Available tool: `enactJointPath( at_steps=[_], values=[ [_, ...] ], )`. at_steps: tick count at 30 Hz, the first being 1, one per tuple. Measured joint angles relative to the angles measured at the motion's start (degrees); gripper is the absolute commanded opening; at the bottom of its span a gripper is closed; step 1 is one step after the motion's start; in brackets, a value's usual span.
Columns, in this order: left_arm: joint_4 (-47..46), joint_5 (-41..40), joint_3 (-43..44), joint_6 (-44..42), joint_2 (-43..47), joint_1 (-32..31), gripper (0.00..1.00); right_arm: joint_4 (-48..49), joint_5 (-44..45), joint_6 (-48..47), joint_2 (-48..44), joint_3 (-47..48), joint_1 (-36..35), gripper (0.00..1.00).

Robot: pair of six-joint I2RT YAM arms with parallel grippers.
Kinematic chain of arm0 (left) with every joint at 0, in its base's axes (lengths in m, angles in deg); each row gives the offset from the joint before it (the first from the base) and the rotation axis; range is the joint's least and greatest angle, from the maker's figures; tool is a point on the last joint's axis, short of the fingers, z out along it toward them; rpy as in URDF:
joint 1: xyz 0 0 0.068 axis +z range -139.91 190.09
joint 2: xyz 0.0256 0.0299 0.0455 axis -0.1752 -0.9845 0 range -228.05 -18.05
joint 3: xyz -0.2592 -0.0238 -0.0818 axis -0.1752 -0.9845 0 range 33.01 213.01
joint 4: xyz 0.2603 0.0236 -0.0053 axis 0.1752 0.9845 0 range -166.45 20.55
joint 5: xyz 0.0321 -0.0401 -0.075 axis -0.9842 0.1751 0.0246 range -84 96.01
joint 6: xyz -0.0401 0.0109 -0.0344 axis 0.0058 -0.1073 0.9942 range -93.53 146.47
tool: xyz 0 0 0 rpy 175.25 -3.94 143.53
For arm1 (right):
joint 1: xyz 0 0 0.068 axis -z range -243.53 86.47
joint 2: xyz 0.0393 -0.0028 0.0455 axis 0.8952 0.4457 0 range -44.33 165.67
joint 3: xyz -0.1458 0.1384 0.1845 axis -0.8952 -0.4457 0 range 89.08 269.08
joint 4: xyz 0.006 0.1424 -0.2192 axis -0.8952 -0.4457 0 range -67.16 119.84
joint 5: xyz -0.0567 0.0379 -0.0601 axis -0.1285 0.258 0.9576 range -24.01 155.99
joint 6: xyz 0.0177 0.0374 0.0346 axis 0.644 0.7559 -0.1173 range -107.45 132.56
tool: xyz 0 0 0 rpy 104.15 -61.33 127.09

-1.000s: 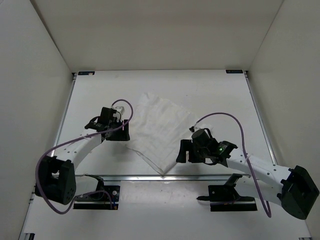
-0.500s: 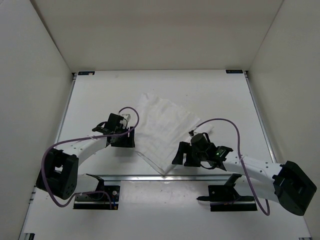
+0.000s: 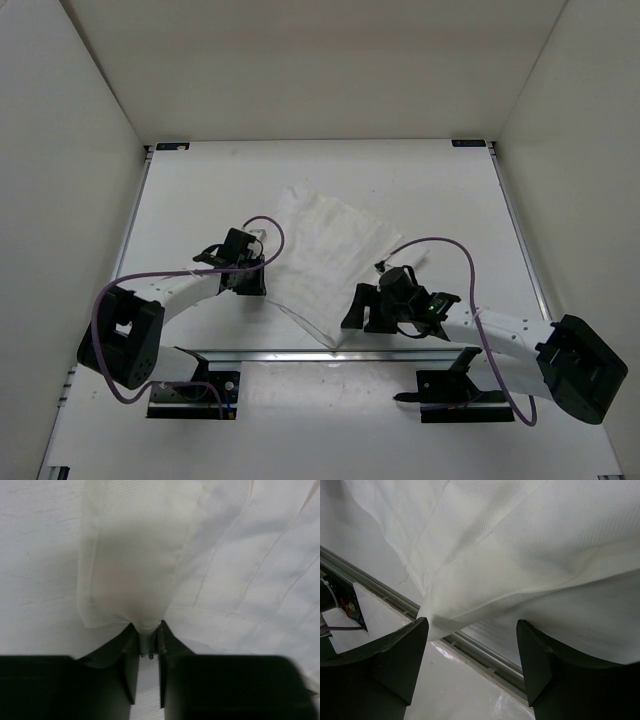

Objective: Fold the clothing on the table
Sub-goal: Flatten the skirt out

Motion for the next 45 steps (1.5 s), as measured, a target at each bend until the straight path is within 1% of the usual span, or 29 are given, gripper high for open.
enactJointPath(
  at_steps=[2, 3, 6, 7, 8, 10, 11, 12, 13, 14, 15, 20, 21, 22, 23, 24, 25, 26, 27, 29, 32, 36, 41, 42, 43, 45],
  values=[
    [-0.4, 0.0, 0.0, 0.4, 0.0, -0.2, 0.03, 0.2, 0.0, 0.0, 0.2, 0.0, 0.0, 0.63],
    [-0.7, 0.2, 0.0, 0.4, 0.0, -0.2, 0.0, 0.3, 0.0, 0.0, 0.3, -0.1, 0.0, 0.64],
    [-1.1, 1.0, 0.0, 0.7, 0.4, -0.2, 0.0, 0.6, -0.2, 0.1, 0.3, -0.3, 0.0, 0.64],
    [-1.1, 1.2, 0.0, 0.8, 0.7, -0.2, 0.0, 0.7, -0.2, 0.1, 0.2, -0.4, 0.0, 0.58],
    [-1.1, 1.5, 0.0, 0.9, 1.1, -0.3, 0.0, 1.2, -0.3, 0.2, -0.1, -0.8, 0.0, 0.49],
    [-0.8, 2.2, 0.2, 1.3, 2.6, -0.4, 0.0, 2.0, -0.7, 0.3, -0.8, -1.9, 0.1, 0.42],
    [-0.7, 2.6, 0.5, 1.6, 3.5, -0.5, 0.0, 2.2, -1.0, 0.5, -1.1, -2.4, 0.5, 0.25],
    [-0.3, 3.1, 1.0, 2.0, 4.6, -0.5, 0.0, 2.4, -1.4, 0.3, -1.4, -2.9, 0.8, 0.17],
    [-0.1, 3.8, 1.6, 2.3, 6.0, -0.5, 0.0, 2.4, -1.9, 0.3, -1.6, -3.2, 1.2, 0.04],
    [0.2, 4.2, 2.2, 2.7, 7.5, -0.5, 0.0, 2.4, -2.2, 0.2, -1.8, -3.4, 1.7, 0.01],
    [0.7, 4.7, 3.1, 3.1, 9.3, -0.5, 0.0, 2.3, -2.6, 0.1, -2.1, -3.5, 2.3, 0.0],
    [1.8, 7.6, 8.6, 4.5, 16.0, -0.2, 0.0, 0.0, -5.0, -1.1, -7.6, -3.6, 7.4, 0.0],
    [2.0, 8.2, 9.6, 4.8, 16.8, -0.2, 0.0, -0.8, -5.6, -1.5, -9.5, -3.6, 8.9, 0.04],
    [2.1, 8.9, 10.6, 5.2, 17.7, -0.1, 0.0, -1.7, -6.2, -1.8, -11.3, -3.6, 10.4, 0.1],
    [2.1, 9.5, 11.5, 5.6, 18.2, -0.1, 0.0, -2.5, -7.1, -2.1, -13.1, -3.6, 12.0, 0.26],
    [2.1, 10.0, 12.2, 5.9, 18.6, -0.1, 0.0, -3.0, -7.9, -2.1, -14.8, -3.6, 13.2, 0.37],
    [2.1, 10.5, 12.8, 6.4, 18.9, -0.2, 0.0, -3.1, -8.6, -1.9, -16.3, -3.7, 14.2, 0.45],
    [2.0, 10.9, 13.2, 6.9, 19.0, -0.2, 0.0, -2.8, -9.1, -1.4, -17.4, -3.9, 14.5, 0.49],
    [2.0, 11.3, 13.5, 7.3, 19.0, -0.3, 0.0, -1.7, -9.6, -0.6, -18.4, -4.5, 14.2, 0.55],
    [1.7, 11.6, 13.6, 8.2, 18.9, -0.5, 0.0, 1.6, -10.1, 1.8, -18.9, -6.5, 12.0, 0.57],
    [1.6, 12.2, 13.6, 9.2, 18.8, -0.7, 0.0, 5.9, -10.3, 4.8, -16.2, -9.2, 7.9, 0.57],
    [1.4, 12.7, 13.3, 9.8, 18.8, -0.8, 0.0, 12.4, -9.4, 8.3, -5.9, -9.3, 2.3, 0.58],
    [0.8, 12.8, 11.6, 10.2, 18.9, -0.6, 0.0, 19.9, -9.1, 12.3, 7.7, -4.1, -4.0, 0.73],
    [0.8, 12.8, 11.5, 10.4, 18.9, -0.5, 0.0, 22.2, -9.1, 13.4, 10.9, -2.3, -5.4, 0.74],
    [0.7, 12.8, 11.4, 10.5, 18.9, -0.5, 0.0, 24.6, -9.1, 14.3, 13.9, -0.9, -6.5, 0.76],
    [0.4, 12.8, 11.1, 10.7, 19.0, -0.5, 0.0, 29.2, -9.1, 16.6, 19.0, 1.4, -8.4, 0.76]
  ],
)
